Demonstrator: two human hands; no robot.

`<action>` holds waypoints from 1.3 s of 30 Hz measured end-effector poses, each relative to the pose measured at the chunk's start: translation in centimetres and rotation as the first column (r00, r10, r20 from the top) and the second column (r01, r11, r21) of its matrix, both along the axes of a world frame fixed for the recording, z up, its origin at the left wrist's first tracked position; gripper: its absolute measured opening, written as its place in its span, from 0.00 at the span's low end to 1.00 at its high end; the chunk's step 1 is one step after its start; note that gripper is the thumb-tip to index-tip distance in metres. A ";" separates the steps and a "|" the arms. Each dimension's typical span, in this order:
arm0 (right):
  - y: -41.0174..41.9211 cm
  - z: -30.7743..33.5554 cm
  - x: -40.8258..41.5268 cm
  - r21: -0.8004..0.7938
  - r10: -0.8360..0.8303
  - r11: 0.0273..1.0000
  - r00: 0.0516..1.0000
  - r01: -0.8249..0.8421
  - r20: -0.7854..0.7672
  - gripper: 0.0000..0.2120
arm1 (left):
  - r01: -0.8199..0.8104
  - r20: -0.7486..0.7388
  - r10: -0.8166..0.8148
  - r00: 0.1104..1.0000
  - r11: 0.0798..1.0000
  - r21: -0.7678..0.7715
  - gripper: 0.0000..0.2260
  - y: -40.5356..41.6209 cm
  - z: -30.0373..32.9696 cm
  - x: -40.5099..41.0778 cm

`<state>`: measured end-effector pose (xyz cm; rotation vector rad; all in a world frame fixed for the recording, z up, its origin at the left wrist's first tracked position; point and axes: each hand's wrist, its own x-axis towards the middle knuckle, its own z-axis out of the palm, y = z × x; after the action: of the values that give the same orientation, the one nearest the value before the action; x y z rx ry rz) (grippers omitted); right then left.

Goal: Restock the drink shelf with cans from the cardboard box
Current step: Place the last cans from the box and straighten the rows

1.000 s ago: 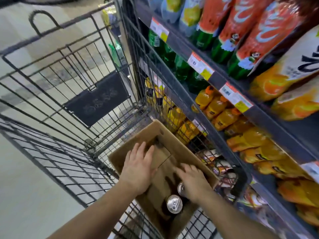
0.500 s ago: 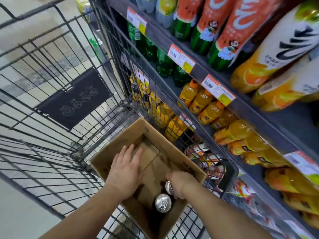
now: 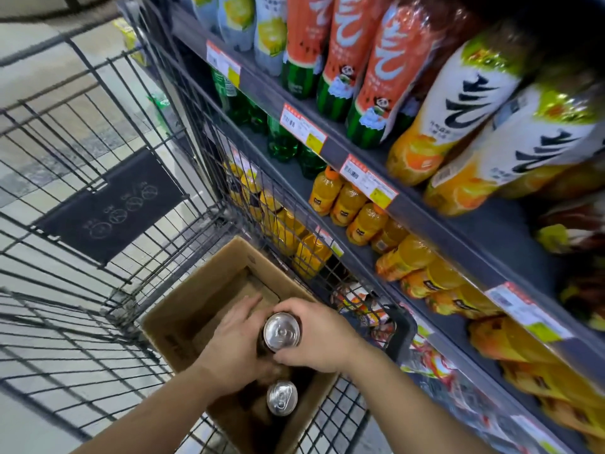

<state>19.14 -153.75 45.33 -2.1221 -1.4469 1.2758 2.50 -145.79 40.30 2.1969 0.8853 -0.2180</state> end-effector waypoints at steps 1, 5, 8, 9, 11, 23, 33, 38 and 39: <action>0.1 0.4 0.0 0.023 -0.019 1.000 1.000 0.020 -0.010 0.31 | -0.056 0.058 0.058 0.997 0.998 -0.034 0.45 0.1 0.2 0.2; 0.4 0.4 0.0 0.020 -0.124 0.991 0.968 0.132 -0.219 0.37 | -0.147 0.148 0.145 0.978 0.989 0.004 0.44 1.5 0.2 -0.2; 0.8 -1.0 -0.2 -0.029 -0.154 0.988 0.937 0.153 -0.313 0.40 | -0.244 0.156 0.241 0.958 0.970 0.001 0.41 2.9 -1.0 -2.1; 0.9 -1.8 -0.4 -0.049 -0.126 0.992 0.944 0.116 -0.304 0.41 | -0.270 0.157 0.268 0.951 0.963 -0.007 0.39 3.4 -1.4 -2.9; 0.8 -4.0 -0.8 -0.130 0.019 0.990 0.973 -0.049 -0.228 0.43 | -0.333 0.169 0.337 0.926 0.941 -0.054 0.38 4.4 -1.5 -4.3; 0.0 -12.8 -2.2 -0.449 0.620 0.629 0.758 -0.635 -0.203 0.35 | -0.342 0.252 0.391 0.885 0.914 -0.217 0.33 4.4 -0.7 -5.4; 0.2 -12.6 -2.3 -0.441 0.648 0.605 0.732 -0.663 -0.211 0.33 | -0.375 0.243 0.429 0.870 0.896 -0.239 0.35 4.0 -1.6 -5.0; -0.1 -12.3 -3.7 -0.439 0.710 0.590 0.695 -0.677 -0.118 0.36 | -0.363 0.236 0.398 0.887 0.915 -0.177 0.34 4.3 -2.0 -4.9; -0.2 -12.3 -3.8 -0.429 0.712 0.598 0.695 -0.676 -0.103 0.36 | -0.360 0.234 0.392 0.890 0.918 -0.168 0.34 4.3 -2.0 -4.9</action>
<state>15.31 -153.96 33.02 -1.8877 -2.3697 1.9655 -2.35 -141.45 38.33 1.8427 1.0920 0.2013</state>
